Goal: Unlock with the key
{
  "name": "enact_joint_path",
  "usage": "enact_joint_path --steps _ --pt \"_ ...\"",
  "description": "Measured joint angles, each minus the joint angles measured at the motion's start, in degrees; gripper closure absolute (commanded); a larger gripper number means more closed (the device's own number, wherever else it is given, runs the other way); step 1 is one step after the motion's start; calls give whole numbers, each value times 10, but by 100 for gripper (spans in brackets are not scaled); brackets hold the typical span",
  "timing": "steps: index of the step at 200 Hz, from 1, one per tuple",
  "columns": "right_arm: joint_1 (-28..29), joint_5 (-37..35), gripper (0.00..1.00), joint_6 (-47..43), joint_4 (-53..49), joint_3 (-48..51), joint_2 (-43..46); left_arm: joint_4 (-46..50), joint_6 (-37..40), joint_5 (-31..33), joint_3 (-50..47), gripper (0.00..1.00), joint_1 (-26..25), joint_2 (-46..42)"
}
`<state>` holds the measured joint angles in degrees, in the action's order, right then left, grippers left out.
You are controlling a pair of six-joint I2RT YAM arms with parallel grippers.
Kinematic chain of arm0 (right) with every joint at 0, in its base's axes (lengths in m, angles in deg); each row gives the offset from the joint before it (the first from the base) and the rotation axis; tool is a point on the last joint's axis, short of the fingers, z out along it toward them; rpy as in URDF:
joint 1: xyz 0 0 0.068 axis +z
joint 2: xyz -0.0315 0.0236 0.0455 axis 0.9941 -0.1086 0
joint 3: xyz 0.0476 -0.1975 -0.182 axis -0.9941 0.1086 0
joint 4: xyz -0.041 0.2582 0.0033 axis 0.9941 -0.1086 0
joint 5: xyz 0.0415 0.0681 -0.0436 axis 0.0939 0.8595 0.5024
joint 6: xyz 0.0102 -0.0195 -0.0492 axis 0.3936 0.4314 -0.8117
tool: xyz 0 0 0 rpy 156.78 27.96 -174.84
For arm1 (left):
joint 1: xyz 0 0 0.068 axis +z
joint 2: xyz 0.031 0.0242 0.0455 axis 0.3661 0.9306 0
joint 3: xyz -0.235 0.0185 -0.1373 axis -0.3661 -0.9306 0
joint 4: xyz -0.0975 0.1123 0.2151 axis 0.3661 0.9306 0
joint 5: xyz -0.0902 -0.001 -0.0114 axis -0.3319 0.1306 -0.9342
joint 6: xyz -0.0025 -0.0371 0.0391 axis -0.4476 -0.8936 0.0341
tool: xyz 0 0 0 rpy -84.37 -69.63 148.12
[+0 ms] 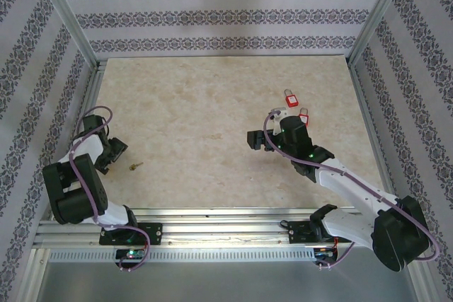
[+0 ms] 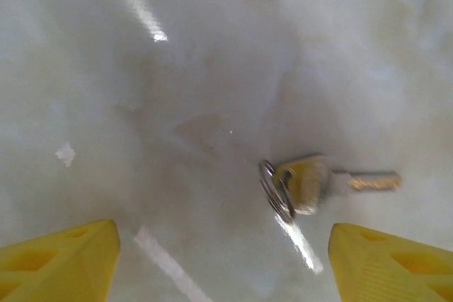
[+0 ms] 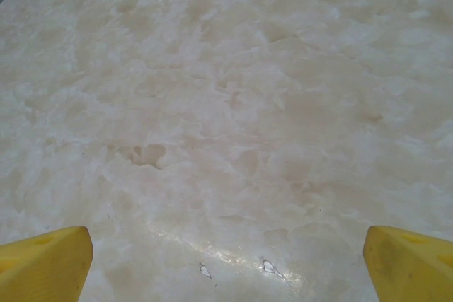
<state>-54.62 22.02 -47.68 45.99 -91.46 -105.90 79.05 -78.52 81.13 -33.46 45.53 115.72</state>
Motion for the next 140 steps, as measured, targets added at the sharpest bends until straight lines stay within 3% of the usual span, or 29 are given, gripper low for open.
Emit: enact_joint_path --steps 95,140 --pt "10 2 2 1 11 0 4 -6 -54 17 10 29 5 28" --pt "14 1 2 1 16 1 4 45 -62 11 56 35 10 67"
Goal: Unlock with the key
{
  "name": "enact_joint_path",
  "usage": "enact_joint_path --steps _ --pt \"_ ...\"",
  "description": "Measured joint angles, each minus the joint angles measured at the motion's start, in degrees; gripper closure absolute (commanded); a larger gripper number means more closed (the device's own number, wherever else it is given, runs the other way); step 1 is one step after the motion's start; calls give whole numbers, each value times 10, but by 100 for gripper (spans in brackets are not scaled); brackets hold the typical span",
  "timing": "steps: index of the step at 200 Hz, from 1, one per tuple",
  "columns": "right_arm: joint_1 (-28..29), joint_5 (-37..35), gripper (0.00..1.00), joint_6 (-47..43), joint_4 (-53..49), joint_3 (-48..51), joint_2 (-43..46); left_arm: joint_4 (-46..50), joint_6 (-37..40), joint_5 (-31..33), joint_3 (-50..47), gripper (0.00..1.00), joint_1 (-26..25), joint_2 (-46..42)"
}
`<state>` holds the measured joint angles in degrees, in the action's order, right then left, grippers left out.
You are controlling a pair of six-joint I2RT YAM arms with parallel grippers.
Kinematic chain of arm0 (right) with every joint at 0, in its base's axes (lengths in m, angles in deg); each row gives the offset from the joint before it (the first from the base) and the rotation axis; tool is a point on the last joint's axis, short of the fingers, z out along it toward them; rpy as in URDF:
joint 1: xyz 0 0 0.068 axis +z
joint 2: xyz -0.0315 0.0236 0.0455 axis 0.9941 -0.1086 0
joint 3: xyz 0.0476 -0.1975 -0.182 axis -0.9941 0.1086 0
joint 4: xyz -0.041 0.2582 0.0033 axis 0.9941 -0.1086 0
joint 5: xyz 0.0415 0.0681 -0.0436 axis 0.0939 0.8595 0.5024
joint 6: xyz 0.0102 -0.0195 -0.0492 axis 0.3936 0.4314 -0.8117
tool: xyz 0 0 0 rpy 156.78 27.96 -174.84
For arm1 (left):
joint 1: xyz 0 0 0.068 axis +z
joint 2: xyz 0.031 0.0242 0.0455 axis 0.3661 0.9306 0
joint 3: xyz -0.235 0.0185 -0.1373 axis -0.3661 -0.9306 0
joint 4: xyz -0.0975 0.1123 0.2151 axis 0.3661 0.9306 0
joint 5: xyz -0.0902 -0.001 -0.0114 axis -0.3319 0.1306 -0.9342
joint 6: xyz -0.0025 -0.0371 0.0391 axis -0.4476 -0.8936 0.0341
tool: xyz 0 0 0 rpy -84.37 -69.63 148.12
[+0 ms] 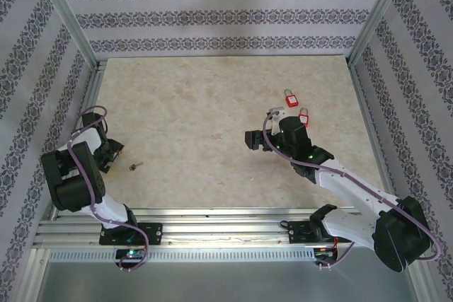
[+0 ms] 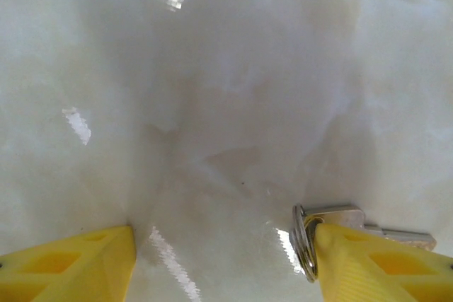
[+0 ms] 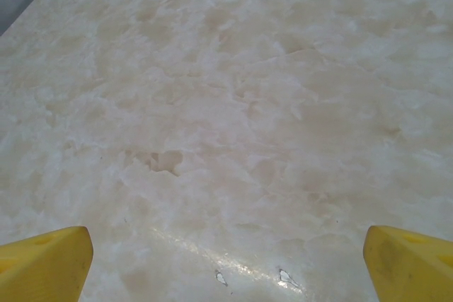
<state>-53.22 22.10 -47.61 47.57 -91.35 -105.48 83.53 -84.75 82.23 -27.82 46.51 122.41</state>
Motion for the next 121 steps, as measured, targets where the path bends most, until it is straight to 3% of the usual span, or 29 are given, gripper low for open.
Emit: enact_joint_path --steps 73,121 --pt "0 -12 2 4 18 6 -5 53 -2 -17 73 42 5 60" --pt "4 -12 2 15 26 7 -21 61 16 -36 131 73 6 108"
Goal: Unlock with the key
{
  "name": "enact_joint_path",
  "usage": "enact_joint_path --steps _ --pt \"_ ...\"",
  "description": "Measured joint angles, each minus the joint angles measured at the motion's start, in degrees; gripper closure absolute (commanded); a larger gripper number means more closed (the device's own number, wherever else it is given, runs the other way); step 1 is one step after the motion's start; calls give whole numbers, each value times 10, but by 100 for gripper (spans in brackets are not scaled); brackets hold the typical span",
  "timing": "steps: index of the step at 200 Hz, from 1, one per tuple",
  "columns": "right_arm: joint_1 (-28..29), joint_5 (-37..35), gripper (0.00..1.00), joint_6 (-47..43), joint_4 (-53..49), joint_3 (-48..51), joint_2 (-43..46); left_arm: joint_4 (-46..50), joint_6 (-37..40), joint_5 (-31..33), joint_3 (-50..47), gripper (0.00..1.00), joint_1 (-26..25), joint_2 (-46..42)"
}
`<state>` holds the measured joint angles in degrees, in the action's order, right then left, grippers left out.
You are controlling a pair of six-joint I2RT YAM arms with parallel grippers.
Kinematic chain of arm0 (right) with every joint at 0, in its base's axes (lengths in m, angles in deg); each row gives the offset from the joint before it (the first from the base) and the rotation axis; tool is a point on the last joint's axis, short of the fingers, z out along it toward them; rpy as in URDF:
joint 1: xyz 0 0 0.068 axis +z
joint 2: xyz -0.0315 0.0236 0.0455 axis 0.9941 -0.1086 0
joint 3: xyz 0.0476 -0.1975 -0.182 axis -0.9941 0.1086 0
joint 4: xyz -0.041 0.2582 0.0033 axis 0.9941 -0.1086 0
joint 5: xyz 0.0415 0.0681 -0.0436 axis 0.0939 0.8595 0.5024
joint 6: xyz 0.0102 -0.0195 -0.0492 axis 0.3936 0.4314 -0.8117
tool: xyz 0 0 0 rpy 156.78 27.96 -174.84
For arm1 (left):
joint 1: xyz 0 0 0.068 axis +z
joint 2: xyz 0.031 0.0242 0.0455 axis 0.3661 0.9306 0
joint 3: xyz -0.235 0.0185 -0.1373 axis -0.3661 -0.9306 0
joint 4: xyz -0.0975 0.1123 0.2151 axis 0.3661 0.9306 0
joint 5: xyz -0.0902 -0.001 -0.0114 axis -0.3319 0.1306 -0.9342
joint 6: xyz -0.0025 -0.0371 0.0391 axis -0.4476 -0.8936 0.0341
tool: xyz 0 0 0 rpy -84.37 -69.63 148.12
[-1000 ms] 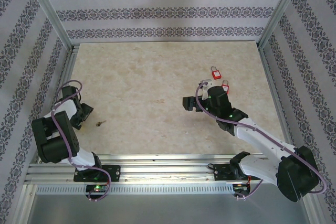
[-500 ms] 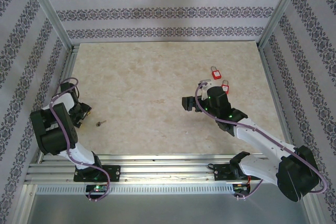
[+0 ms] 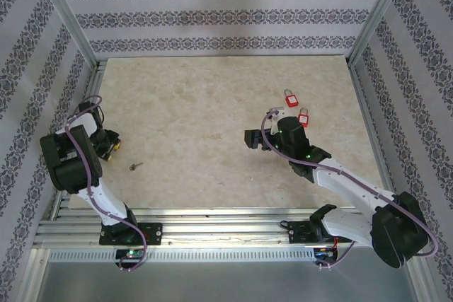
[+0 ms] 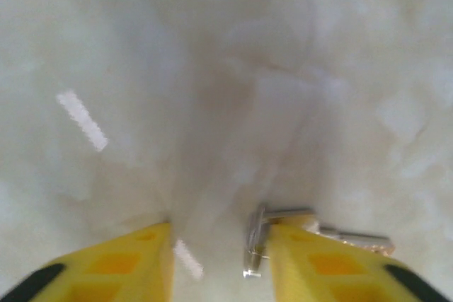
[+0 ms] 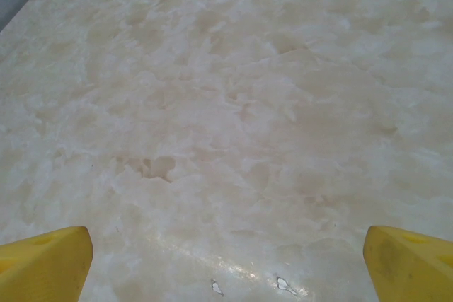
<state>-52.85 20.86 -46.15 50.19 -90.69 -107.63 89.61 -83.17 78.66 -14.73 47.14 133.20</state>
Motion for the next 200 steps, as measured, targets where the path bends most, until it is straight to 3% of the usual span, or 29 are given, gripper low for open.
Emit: enact_joint_path --steps 24,40,97,146,170,200 --pt "8 0 2 2 2 1 -2 -20 8 -21 12 91 0 11" --pt "13 0 2 3 3 1 -2 -73 11 -48 17 97 -1 18" --pt "40 -9 2 19 3 1 -2 -166 37 -137 -14 100 -1 -6" --pt "50 -16 2 58 -6 0 -1 -239 48 -236 -99 100 -7 -166" --pt "50 -8 2 86 -14 -15 -1 -264 49 -273 -112 100 -55 -248" --pt "50 29 2 132 0 -59 -3 -283 55 -276 -112 100 -208 -330"
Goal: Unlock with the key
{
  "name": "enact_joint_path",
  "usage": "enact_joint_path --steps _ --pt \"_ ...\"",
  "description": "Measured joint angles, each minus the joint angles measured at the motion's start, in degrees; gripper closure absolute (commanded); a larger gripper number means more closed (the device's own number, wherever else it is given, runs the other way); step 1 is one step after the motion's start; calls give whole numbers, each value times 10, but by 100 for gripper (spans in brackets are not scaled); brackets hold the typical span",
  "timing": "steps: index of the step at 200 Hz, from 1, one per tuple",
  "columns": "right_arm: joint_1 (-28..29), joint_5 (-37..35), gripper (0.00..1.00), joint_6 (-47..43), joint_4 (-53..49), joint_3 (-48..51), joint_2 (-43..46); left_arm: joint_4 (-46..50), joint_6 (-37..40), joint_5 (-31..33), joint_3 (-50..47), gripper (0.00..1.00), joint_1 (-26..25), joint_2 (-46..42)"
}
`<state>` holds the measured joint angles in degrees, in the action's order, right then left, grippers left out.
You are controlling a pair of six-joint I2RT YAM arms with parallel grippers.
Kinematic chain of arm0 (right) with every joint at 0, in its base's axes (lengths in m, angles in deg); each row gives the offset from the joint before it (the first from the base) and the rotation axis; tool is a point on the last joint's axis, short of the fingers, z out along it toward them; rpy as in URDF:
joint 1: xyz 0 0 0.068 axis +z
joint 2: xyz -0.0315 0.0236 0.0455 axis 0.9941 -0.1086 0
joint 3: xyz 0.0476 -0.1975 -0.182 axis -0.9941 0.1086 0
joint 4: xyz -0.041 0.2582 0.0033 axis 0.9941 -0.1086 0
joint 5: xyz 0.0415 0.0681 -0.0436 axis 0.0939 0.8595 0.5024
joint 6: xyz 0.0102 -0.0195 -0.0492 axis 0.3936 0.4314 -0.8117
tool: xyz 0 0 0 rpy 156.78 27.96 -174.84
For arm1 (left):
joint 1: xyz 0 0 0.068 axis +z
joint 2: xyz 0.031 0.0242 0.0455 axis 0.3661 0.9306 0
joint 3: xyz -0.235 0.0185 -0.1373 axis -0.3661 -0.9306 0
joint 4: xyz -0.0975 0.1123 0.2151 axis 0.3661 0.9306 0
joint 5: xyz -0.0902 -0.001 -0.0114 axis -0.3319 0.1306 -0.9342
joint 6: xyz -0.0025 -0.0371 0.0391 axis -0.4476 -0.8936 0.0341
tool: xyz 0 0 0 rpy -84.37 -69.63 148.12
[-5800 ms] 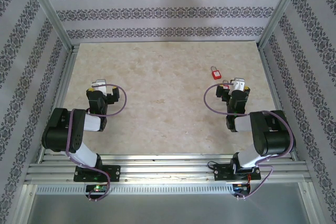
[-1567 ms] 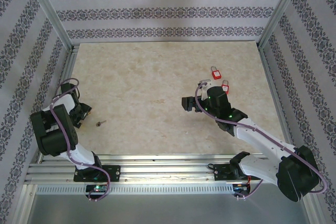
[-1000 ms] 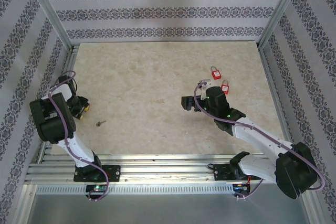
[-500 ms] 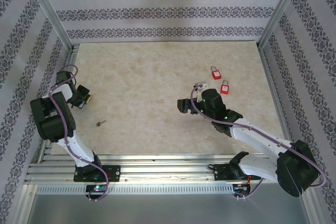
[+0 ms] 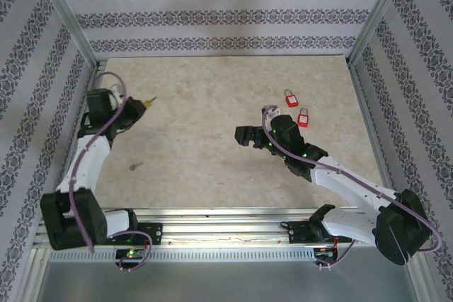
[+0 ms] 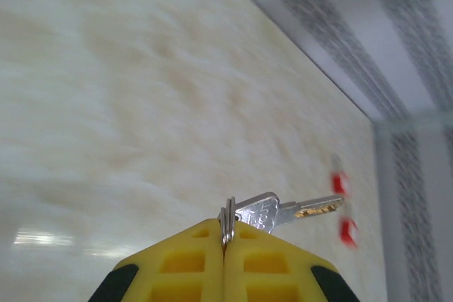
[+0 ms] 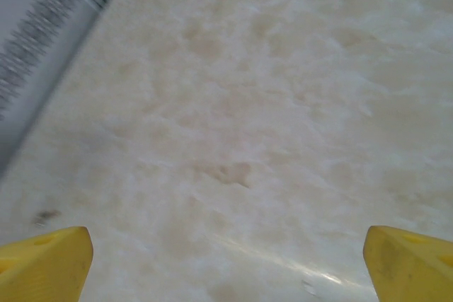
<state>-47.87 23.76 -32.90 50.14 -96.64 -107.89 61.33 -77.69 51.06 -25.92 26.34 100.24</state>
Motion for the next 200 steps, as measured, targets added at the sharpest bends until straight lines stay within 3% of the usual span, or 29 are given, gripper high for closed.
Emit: enact_joint_path --steps 15,55,85,200 --pt "3 23 2 24 26 -27 -4 -9 -1 2 -1 100 -74 -20" --pt "28 64 8 48 75 -72 -36 -14 -14 31 -3 100 -183 -18" --pt "48 88 24 38 101 -75 -61 -11 -25 52 -3 100 -239 -4" --pt "63 165 55 -44 103 -107 -174 76 -26 85 33 100 -274 30"
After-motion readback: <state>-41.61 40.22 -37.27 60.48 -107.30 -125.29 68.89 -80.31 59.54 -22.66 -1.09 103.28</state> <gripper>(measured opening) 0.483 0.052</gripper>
